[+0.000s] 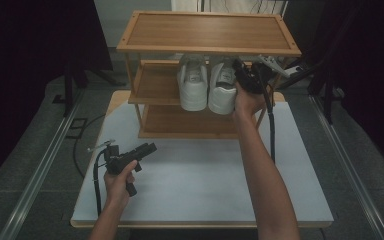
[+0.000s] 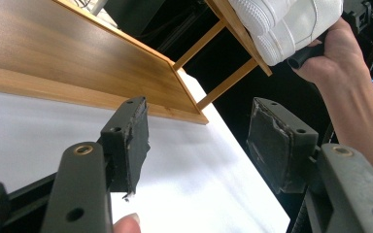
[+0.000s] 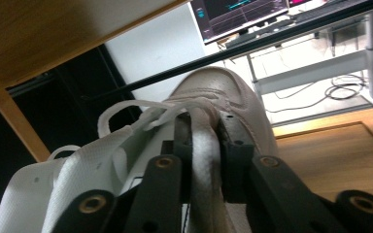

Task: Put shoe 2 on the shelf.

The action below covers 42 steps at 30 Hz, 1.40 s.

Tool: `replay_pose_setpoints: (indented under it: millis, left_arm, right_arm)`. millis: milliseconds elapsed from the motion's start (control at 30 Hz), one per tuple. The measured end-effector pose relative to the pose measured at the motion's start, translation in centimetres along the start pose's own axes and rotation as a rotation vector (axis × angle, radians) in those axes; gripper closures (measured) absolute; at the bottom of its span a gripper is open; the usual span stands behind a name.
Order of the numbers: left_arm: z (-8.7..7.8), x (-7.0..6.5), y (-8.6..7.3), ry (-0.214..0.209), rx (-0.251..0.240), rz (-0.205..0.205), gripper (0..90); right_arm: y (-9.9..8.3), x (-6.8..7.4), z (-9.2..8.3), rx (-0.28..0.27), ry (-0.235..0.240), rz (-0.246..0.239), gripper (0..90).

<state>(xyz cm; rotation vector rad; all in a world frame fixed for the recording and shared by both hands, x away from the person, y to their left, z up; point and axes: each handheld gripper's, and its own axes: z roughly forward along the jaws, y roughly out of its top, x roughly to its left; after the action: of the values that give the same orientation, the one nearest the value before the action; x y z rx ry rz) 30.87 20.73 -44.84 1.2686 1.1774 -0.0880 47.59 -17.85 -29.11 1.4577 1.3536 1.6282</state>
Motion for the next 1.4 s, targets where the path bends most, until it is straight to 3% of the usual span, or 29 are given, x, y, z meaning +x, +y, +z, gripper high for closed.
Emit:
replay_pose_setpoints:
  millis: [133, 233, 633, 867, 1067, 1200, 1267, 1400]
  left_arm:
    - [0.0, 0.0, -0.1, -0.001, 0.0, -0.008, 39.5]
    - [0.1, 0.2, -0.1, 0.003, 0.003, -0.002, 39.5]
    - [0.3, 0.2, -0.1, 0.003, 0.006, -0.009, 39.5]
    - [0.5, 0.3, 0.0, 0.018, 0.001, -0.004, 39.6]
    - [-0.2, 0.2, 0.1, 0.026, -0.004, 0.014, 39.5]
    - [-0.7, -0.1, 0.2, 0.017, -0.016, 0.01, 39.5]
    - [-0.8, -0.5, 0.3, 0.012, -0.019, 0.022, 39.4]
    - [-1.2, -0.9, 0.5, 0.009, -0.026, 0.035, 39.3]
  right_arm:
    - [-0.1, 0.0, 0.2, 0.001, 0.027, -0.011, 69.6]
    - [0.3, 0.0, -0.1, -0.041, 0.058, 0.01, 70.4]
    - [0.1, 0.0, -2.6, -0.018, 0.109, -0.027, 65.7]
    - [0.0, -0.6, -4.5, -0.029, 0.099, -0.083, 59.7]
    - [-0.3, -0.4, -6.5, -0.022, 0.132, -0.159, 56.1]
    - [-0.9, -0.3, -7.9, -0.014, 0.16, -0.173, 55.8]
    - [-1.5, -0.1, -9.0, 0.001, 0.176, -0.212, 54.7]
    - [-2.1, -0.1, -10.1, 0.008, 0.188, -0.234, 54.4]
